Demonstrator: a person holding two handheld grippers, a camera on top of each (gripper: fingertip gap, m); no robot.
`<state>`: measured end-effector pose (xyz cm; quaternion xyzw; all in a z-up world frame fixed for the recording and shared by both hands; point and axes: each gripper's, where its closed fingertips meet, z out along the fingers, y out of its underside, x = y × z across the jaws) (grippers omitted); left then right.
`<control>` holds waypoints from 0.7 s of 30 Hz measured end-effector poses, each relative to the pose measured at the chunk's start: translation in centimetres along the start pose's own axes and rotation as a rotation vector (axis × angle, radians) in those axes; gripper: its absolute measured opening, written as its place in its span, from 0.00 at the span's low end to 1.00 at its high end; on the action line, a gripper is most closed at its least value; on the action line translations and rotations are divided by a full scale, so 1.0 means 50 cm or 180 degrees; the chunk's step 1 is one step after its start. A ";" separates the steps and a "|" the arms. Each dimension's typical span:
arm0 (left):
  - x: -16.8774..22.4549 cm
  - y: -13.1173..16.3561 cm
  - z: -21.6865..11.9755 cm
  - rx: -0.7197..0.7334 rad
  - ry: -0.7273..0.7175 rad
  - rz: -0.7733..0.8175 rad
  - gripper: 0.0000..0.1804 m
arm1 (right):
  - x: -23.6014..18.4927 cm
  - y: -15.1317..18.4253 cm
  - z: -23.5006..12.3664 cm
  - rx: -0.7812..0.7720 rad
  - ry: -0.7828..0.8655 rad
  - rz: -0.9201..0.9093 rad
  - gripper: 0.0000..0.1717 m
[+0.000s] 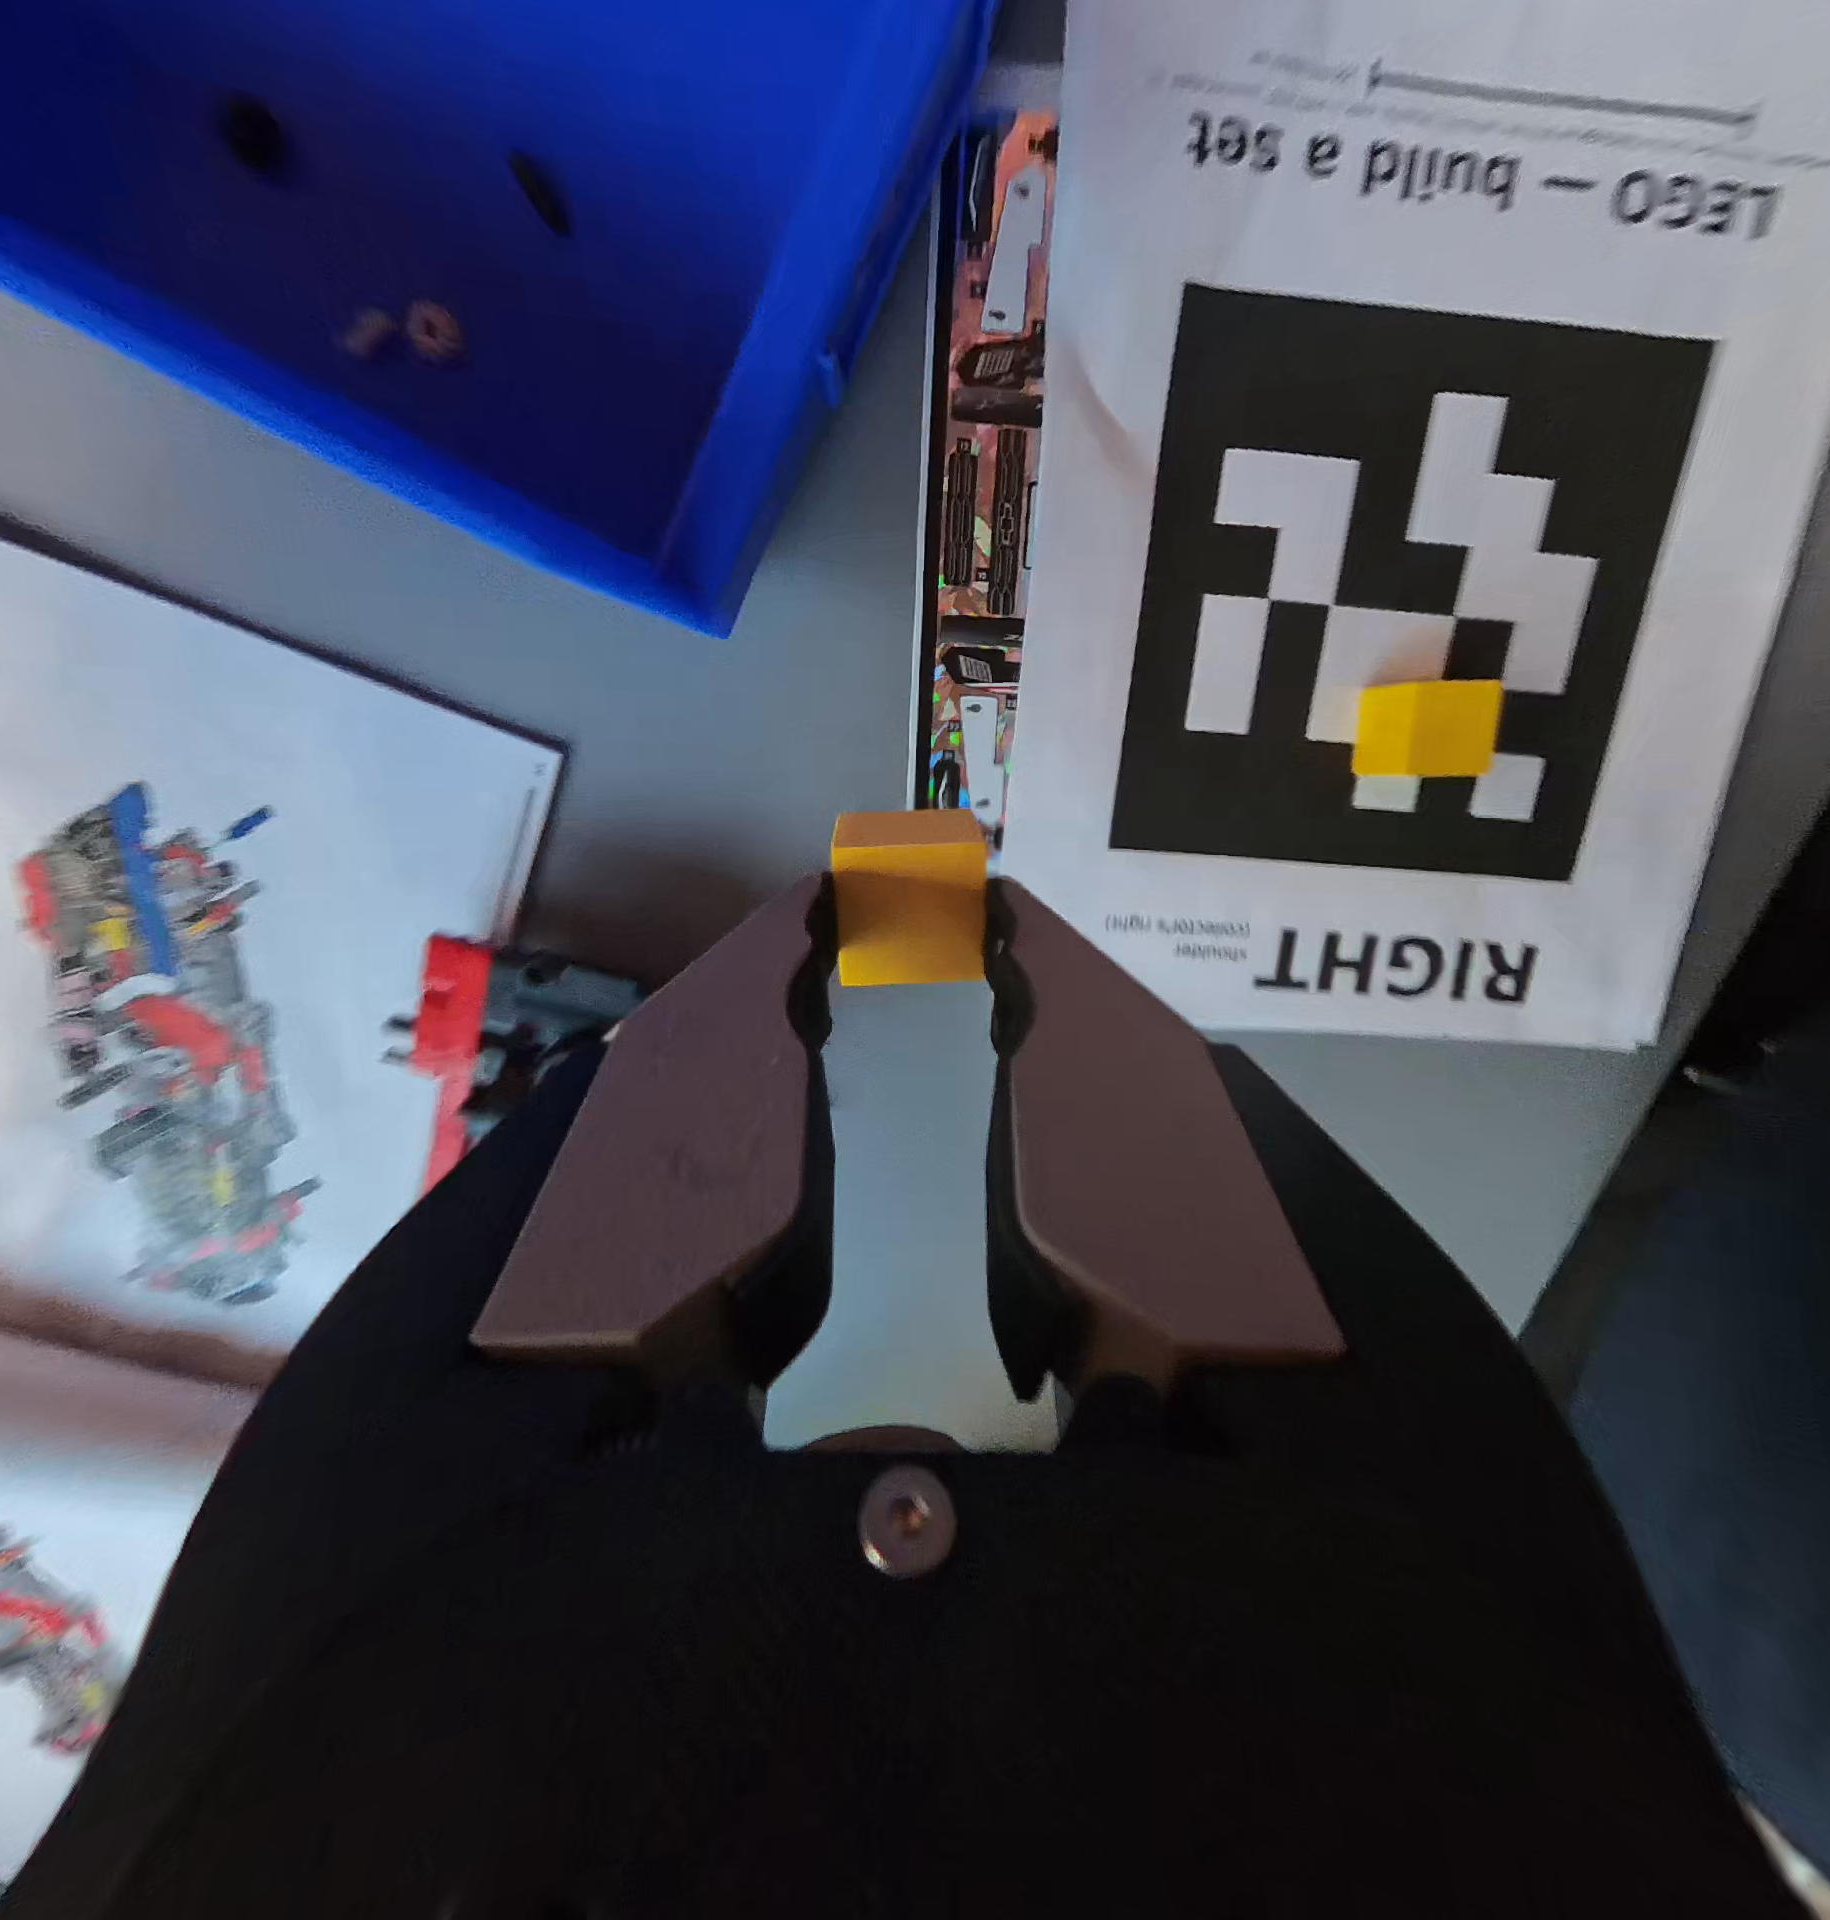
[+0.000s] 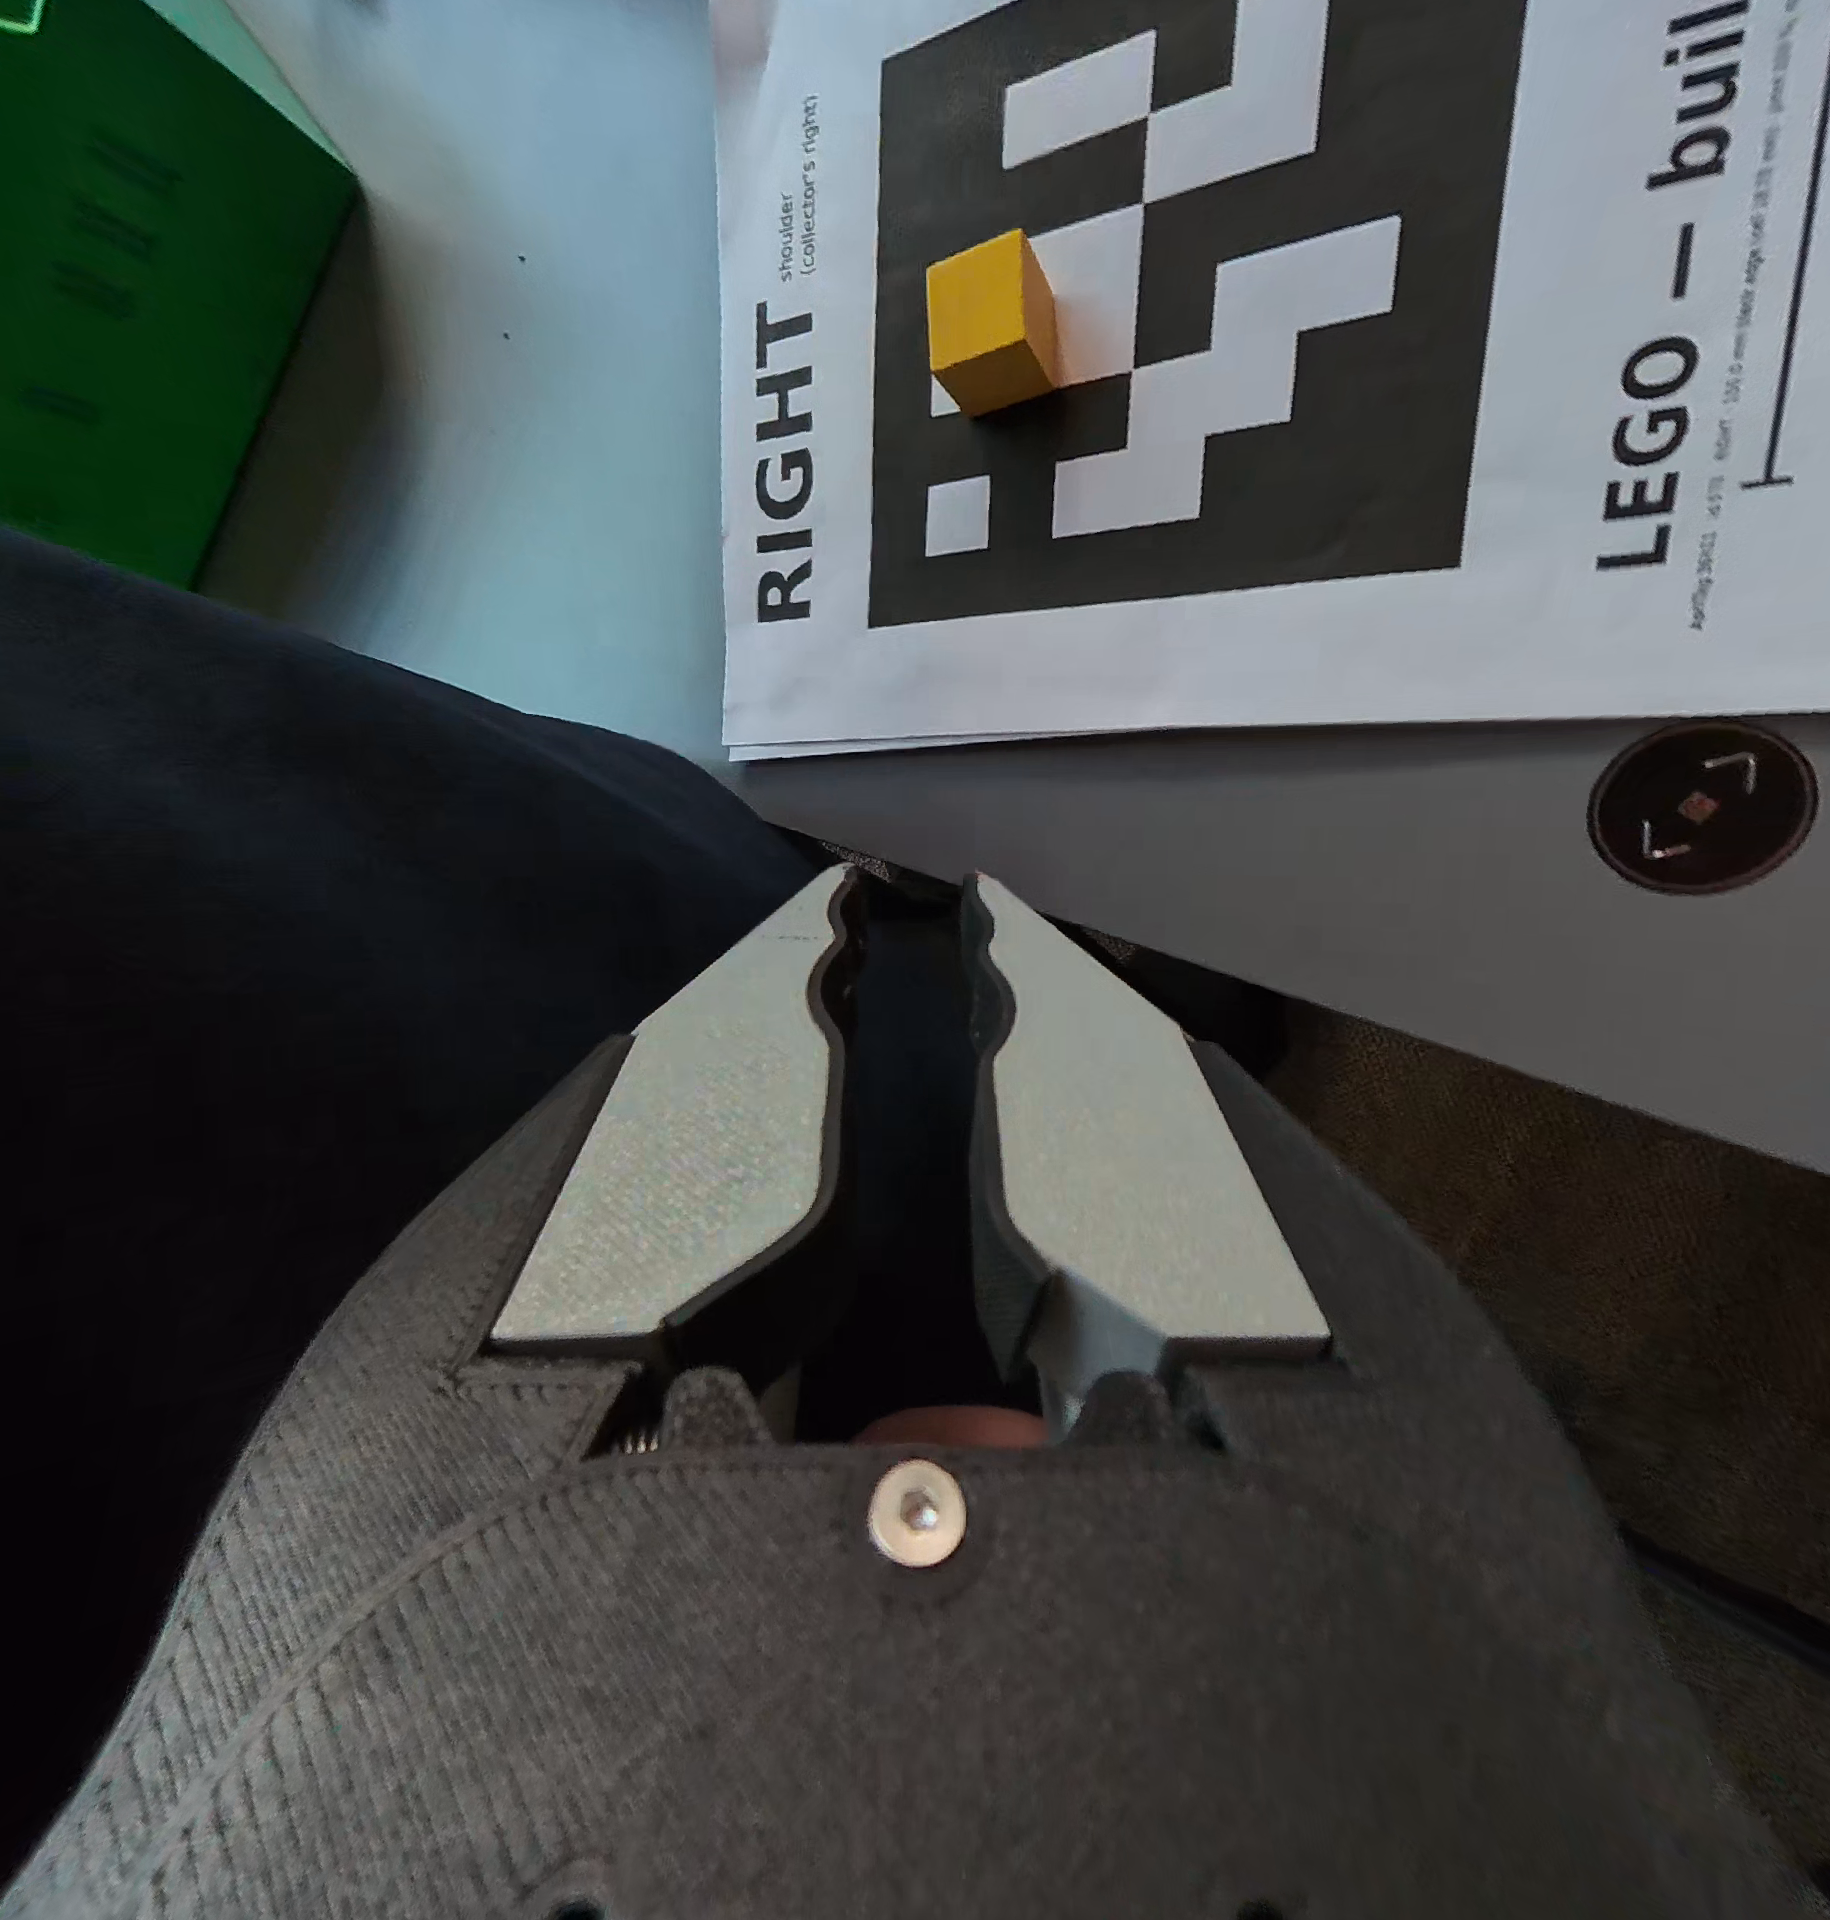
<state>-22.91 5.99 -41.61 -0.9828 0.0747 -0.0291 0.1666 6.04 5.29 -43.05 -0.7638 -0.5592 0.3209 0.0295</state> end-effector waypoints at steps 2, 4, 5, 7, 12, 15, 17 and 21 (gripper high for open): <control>-0.015 0.003 -0.080 0.0095 -0.0050 0.0076 0.14 | -0.007 -0.010 0.011 -0.0033 -0.0042 -0.0066 0.09; -0.048 0.013 -0.166 0.0184 -0.0131 0.0148 0.14 | -0.017 -0.019 0.021 -0.0077 -0.0082 -0.0147 0.09; -0.073 0.023 -0.206 0.0218 -0.0204 0.0170 0.14 | -0.022 -0.023 0.027 -0.0102 -0.0100 -0.0195 0.09; -0.116 0.054 -0.267 0.0210 -0.0238 0.0163 0.14 | -0.032 -0.029 0.038 -0.0156 -0.0129 -0.0280 0.09; -0.203 0.149 -0.304 0.0160 -0.0379 -0.0064 0.14 | -0.051 -0.045 0.056 -0.0200 -0.0152 -0.0391 0.09; -0.212 0.178 -0.291 0.0200 -0.0301 -0.0151 0.14 | -0.060 -0.049 0.061 -0.0212 -0.0137 -0.0426 0.09; -0.215 0.187 -0.285 0.0223 -0.0277 -0.0103 0.14 | -0.064 -0.048 0.064 -0.0221 -0.0125 -0.0435 0.09; -0.217 0.199 -0.264 0.0268 -0.0106 0.0023 0.14 | -0.068 -0.045 0.066 -0.0220 -0.0097 -0.0410 0.09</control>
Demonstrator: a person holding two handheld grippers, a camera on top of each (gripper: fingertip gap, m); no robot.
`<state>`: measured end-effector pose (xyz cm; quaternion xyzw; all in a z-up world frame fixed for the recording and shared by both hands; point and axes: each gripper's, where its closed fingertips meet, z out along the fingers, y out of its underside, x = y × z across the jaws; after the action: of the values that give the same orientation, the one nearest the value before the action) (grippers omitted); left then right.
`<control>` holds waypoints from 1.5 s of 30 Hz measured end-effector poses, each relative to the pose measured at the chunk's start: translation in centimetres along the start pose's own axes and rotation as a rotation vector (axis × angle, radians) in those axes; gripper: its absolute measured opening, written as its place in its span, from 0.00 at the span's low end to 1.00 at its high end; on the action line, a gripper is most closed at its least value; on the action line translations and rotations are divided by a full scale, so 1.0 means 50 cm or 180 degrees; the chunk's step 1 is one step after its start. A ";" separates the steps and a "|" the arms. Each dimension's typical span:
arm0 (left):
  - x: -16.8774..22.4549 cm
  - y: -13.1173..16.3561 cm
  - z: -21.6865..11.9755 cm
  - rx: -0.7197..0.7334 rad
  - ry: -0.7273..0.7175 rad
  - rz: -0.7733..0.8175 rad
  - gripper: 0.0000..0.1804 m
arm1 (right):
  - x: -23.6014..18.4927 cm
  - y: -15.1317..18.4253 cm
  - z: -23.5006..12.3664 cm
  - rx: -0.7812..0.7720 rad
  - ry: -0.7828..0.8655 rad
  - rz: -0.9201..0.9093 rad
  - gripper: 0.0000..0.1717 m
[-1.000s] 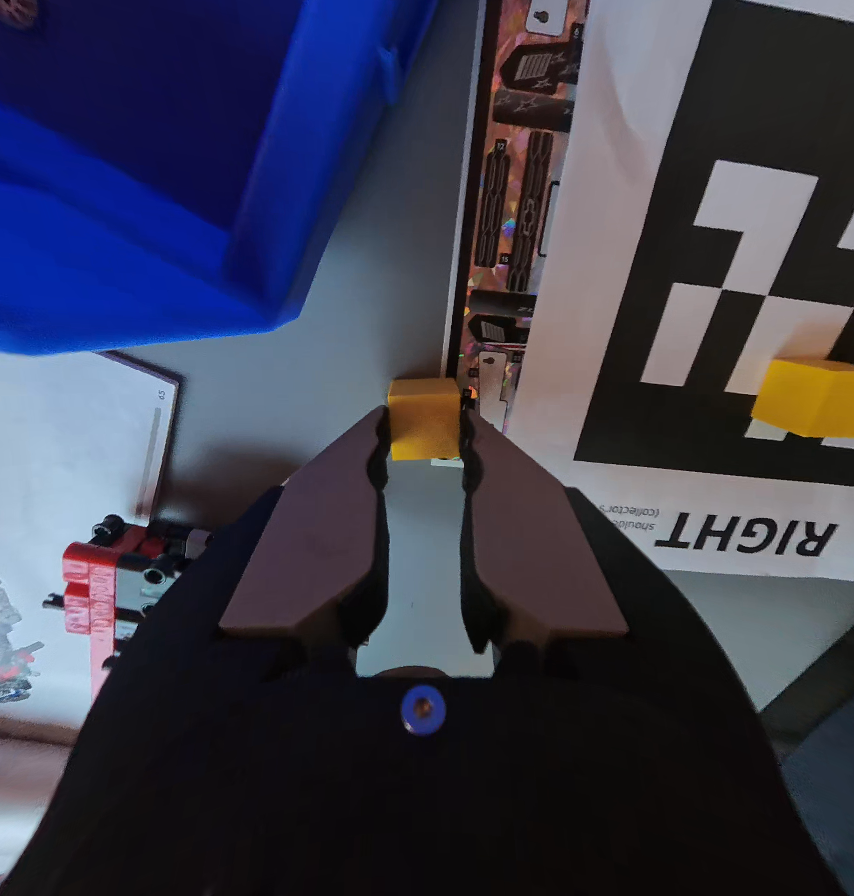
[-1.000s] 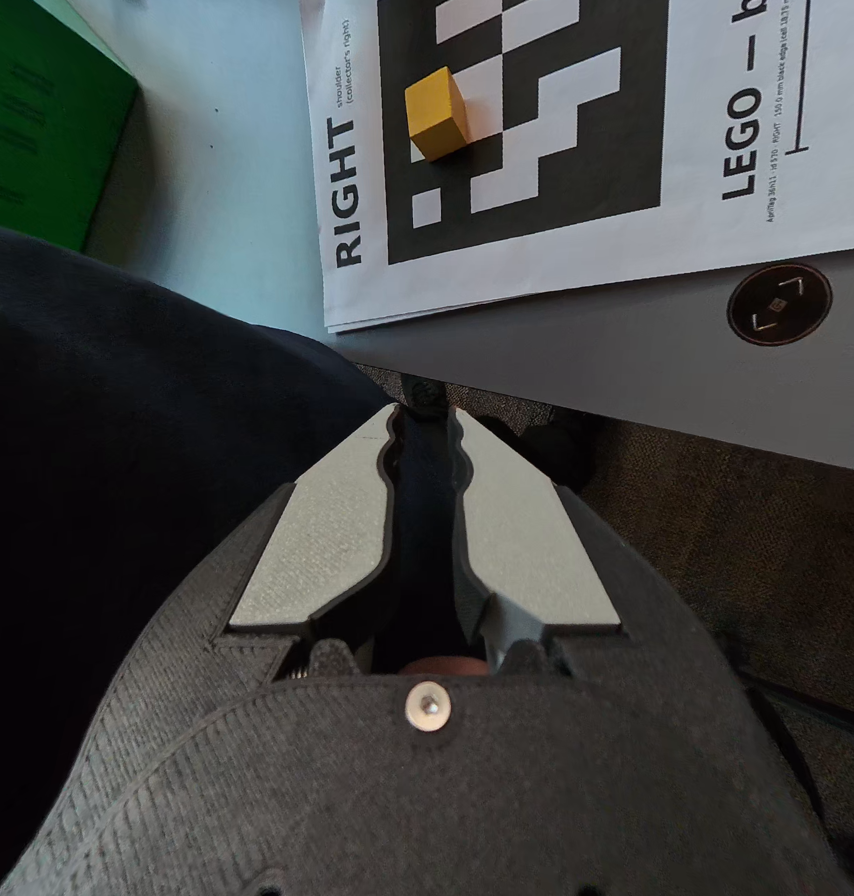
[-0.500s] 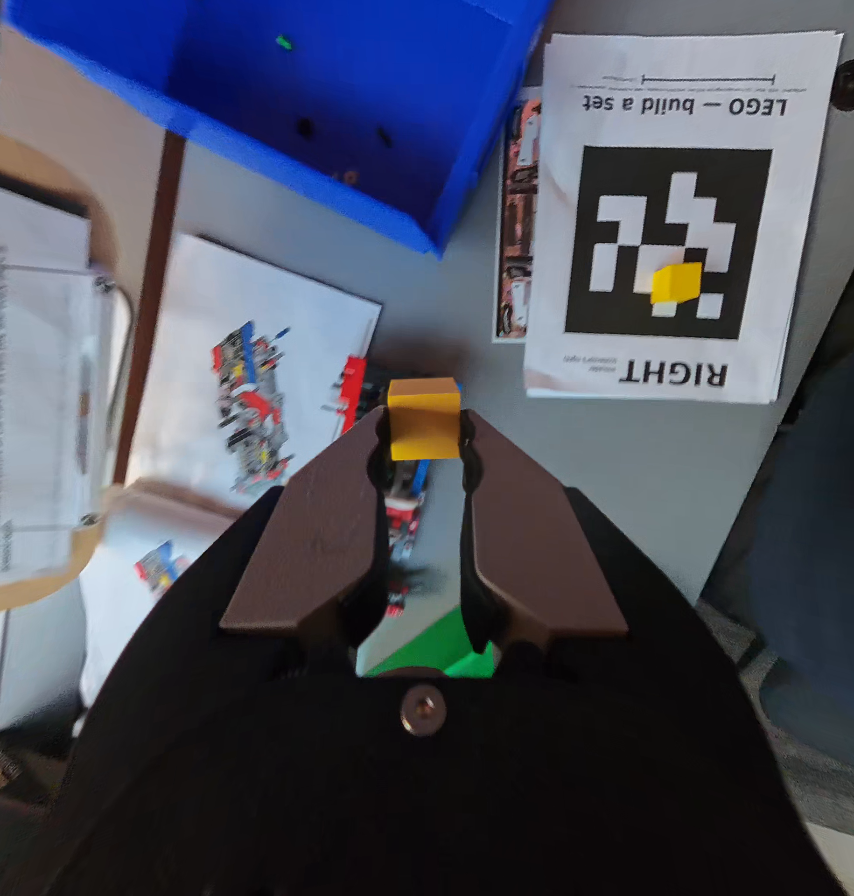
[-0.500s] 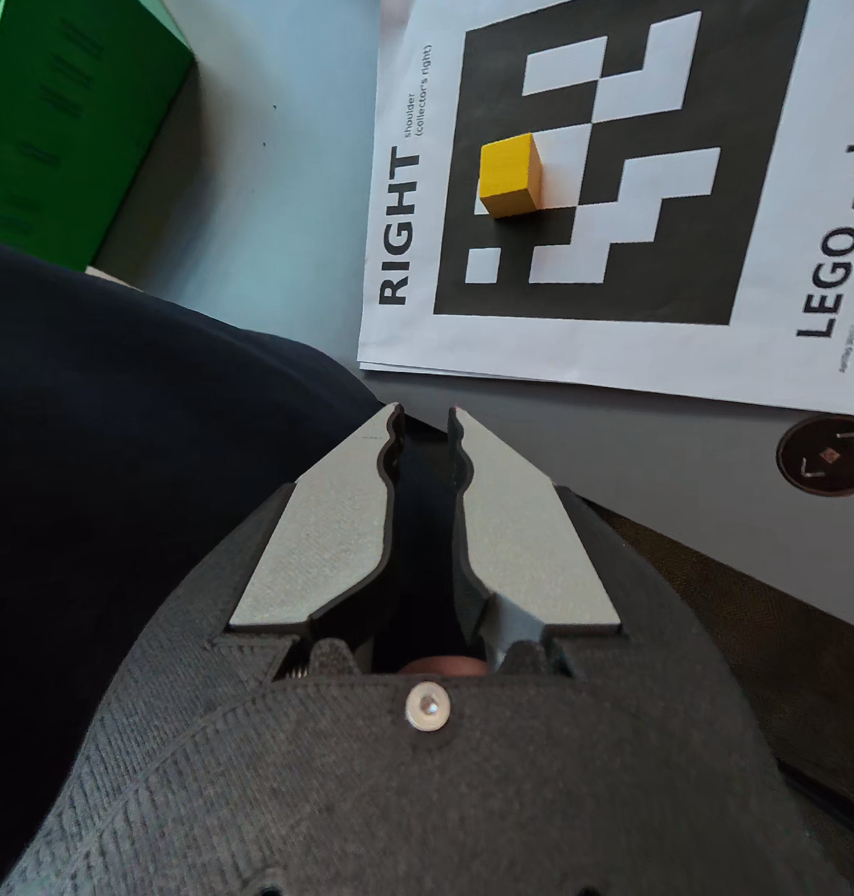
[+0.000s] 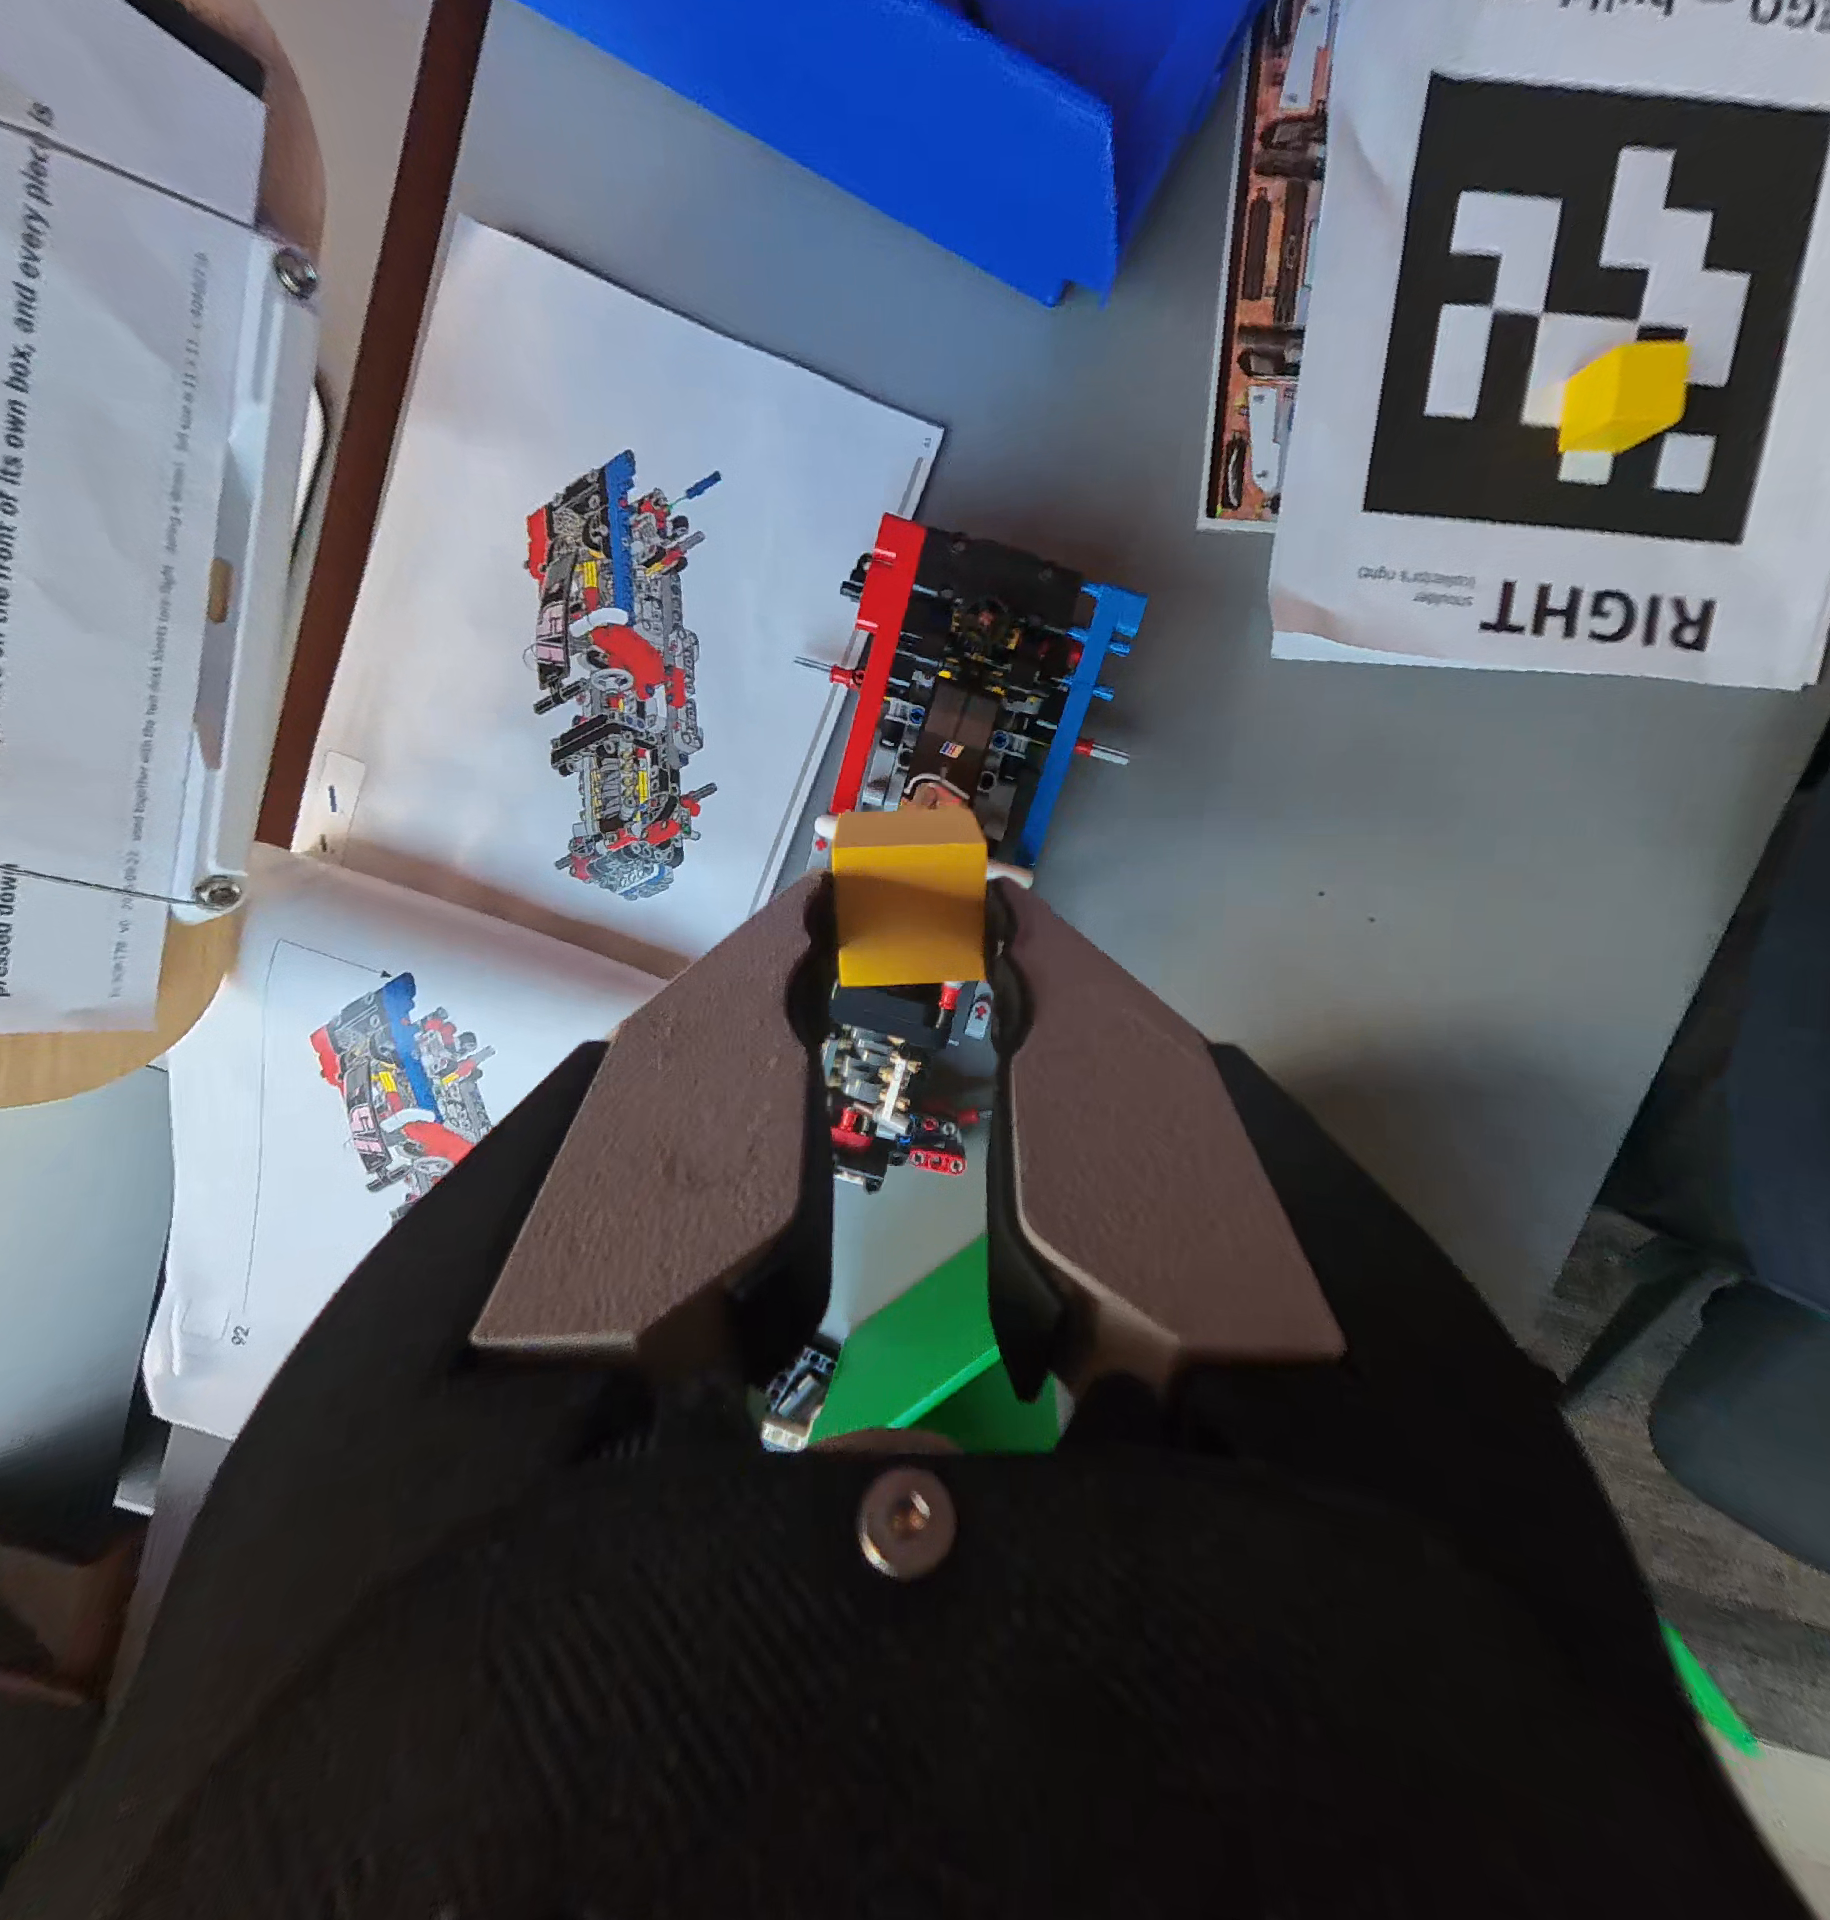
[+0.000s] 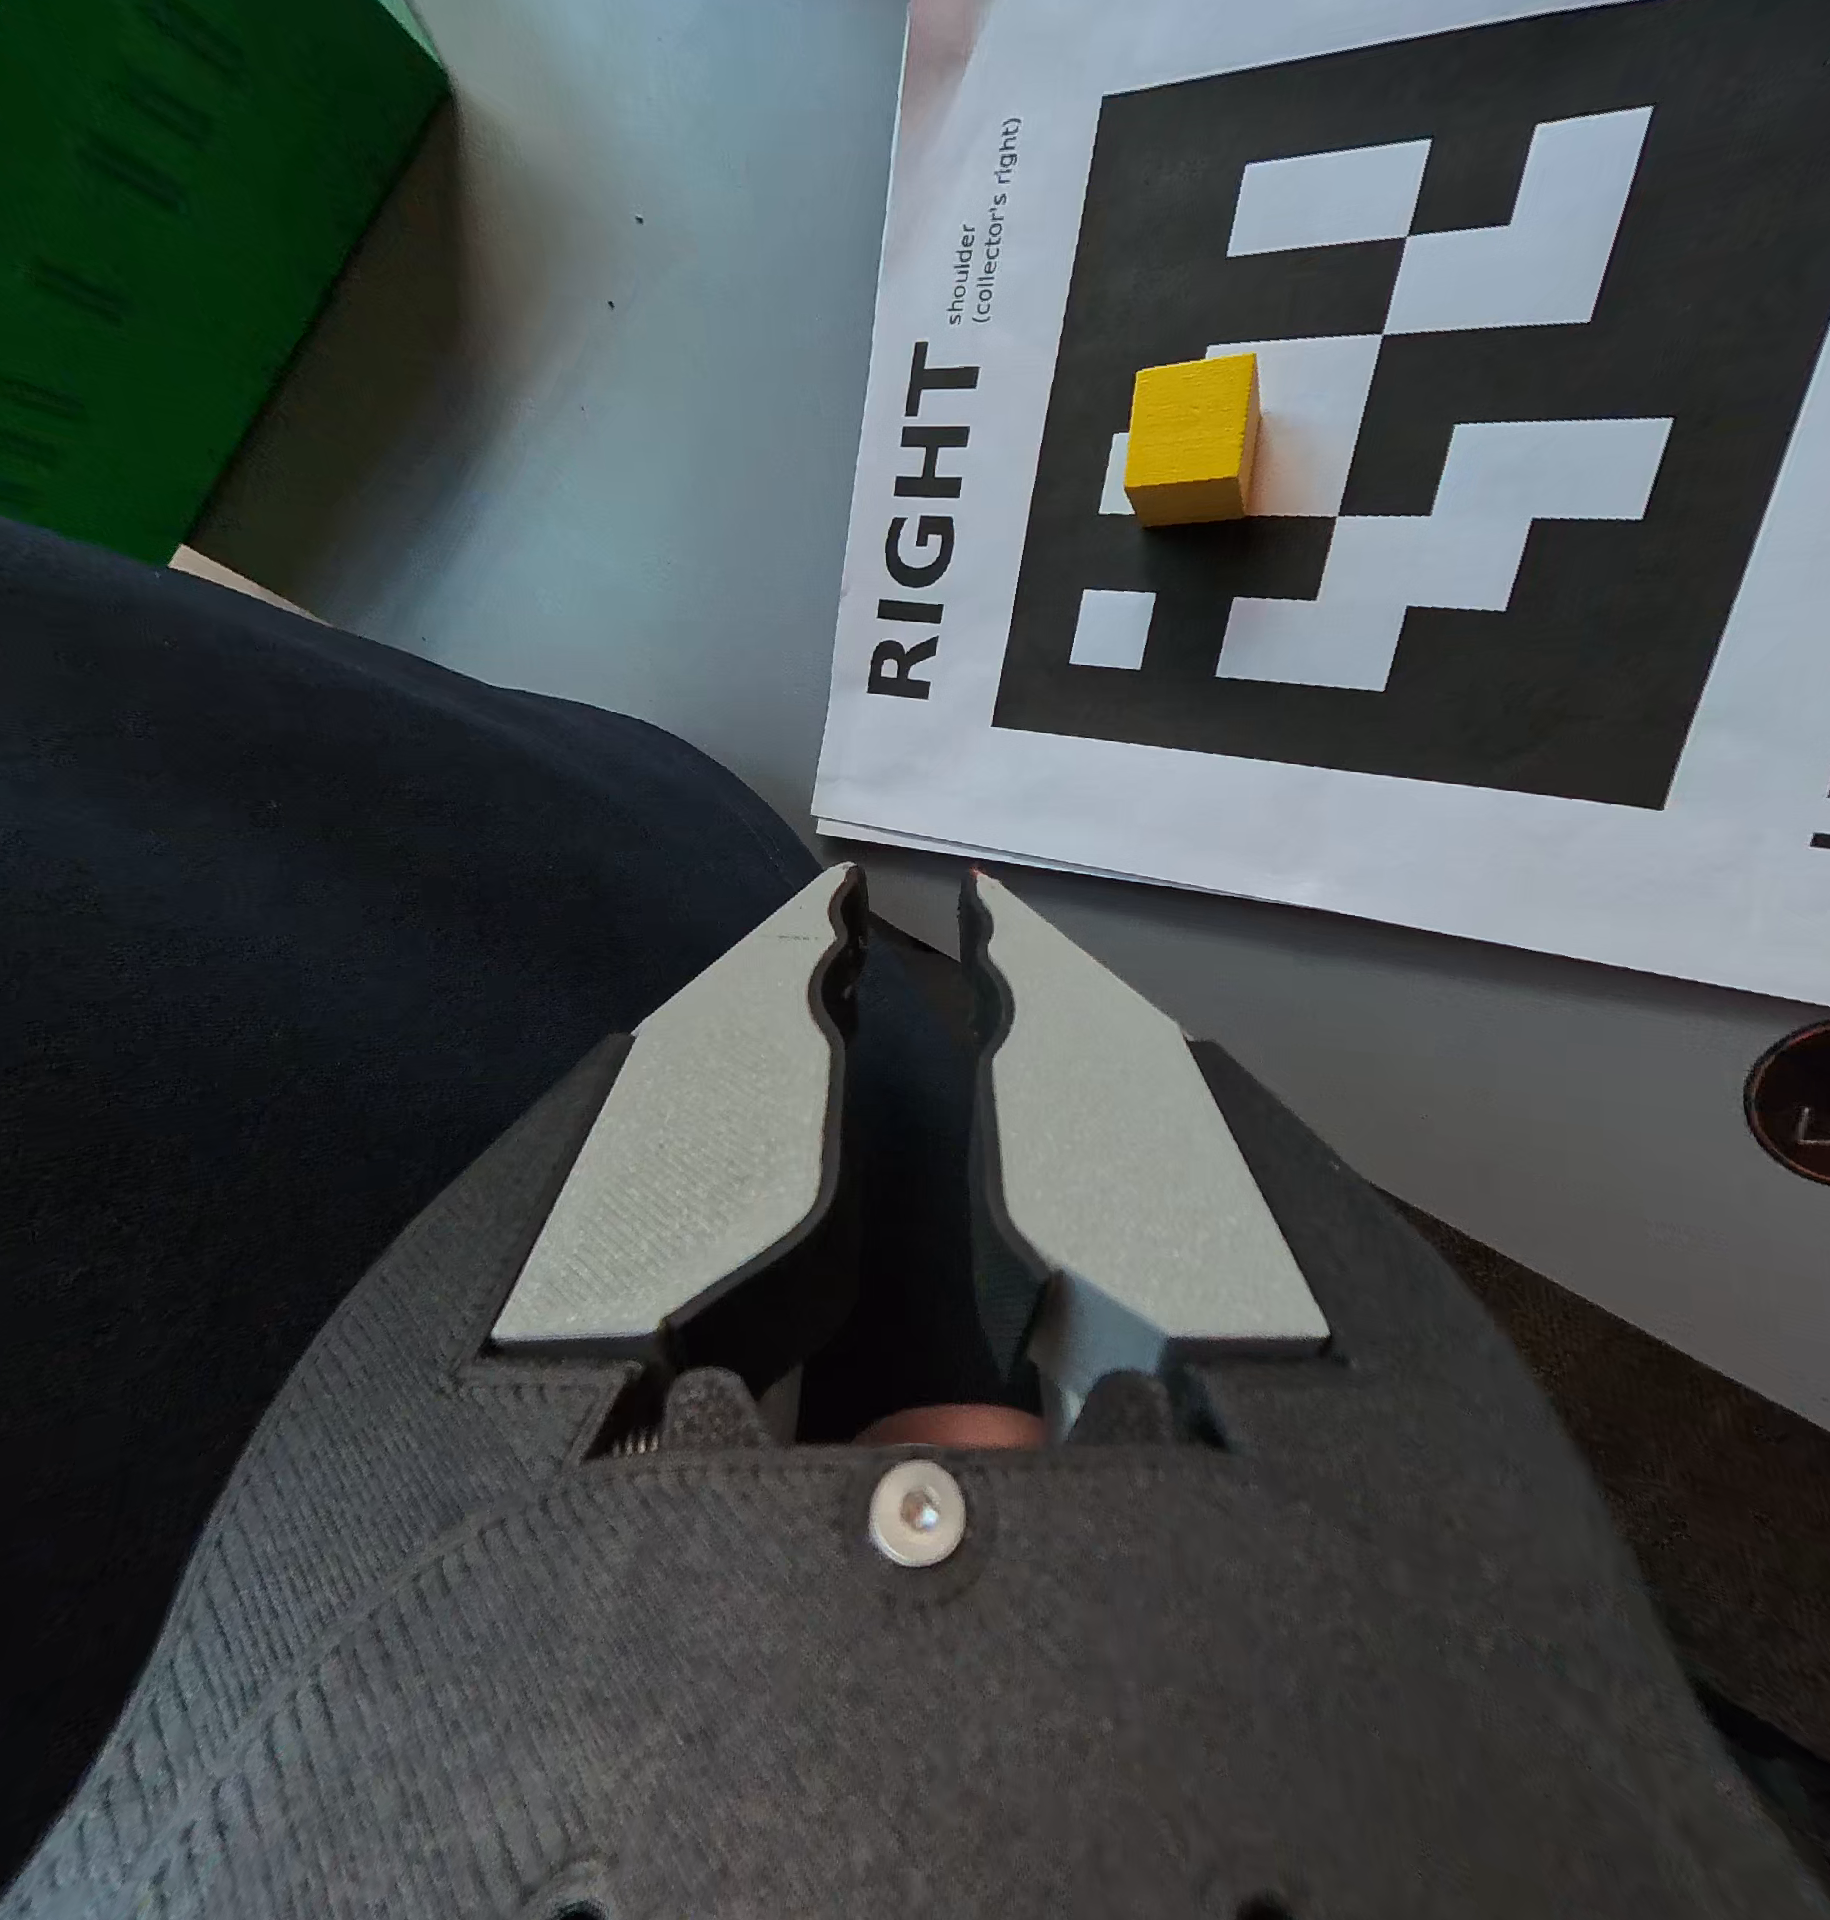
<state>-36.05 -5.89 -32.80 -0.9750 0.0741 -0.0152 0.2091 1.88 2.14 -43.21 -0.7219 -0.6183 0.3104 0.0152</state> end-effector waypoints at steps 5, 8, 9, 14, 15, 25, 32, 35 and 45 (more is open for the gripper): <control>-0.006 0.014 0.018 -0.0106 0.0053 0.0051 0.14 | -0.001 0.002 -0.003 0.0043 0.0054 0.0053 0.09; -0.002 0.012 0.028 -0.0155 0.0108 0.0123 0.14 | 0.000 0.002 -0.004 0.0067 0.0070 0.0090 0.09; -0.003 0.016 0.032 -0.0220 0.0110 0.0158 0.14 | 0.000 0.002 -0.004 0.0070 0.0075 0.0092 0.09; -0.001 0.026 0.046 -0.0404 0.0137 0.0278 0.14 | 0.000 0.002 -0.006 0.0096 0.0098 0.0123 0.09; -0.001 0.026 0.047 -0.0418 0.0146 0.0286 0.14 | 0.001 0.002 -0.006 0.0105 0.0100 0.0138 0.09; 0.004 0.025 0.055 -0.0490 0.0186 0.0335 0.14 | 0.005 0.001 -0.009 0.0115 0.0116 0.0169 0.09; 0.006 0.036 0.061 -0.0564 0.0192 0.0342 0.16 | 0.004 -0.001 -0.007 0.0100 0.0100 0.0160 0.09; 0.008 0.034 0.061 -0.0531 0.0216 0.0281 0.18 | 0.005 -0.001 -0.007 0.0099 0.0102 0.0156 0.09; 0.001 0.016 0.038 -0.0412 0.0127 0.0268 0.24 | 0.005 -0.001 -0.007 0.0098 0.0107 0.0164 0.09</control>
<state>-36.01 -5.85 -34.84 -0.9820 0.1201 -0.0210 0.1445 1.98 2.50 -43.01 -0.7423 -0.5943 0.3081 0.0287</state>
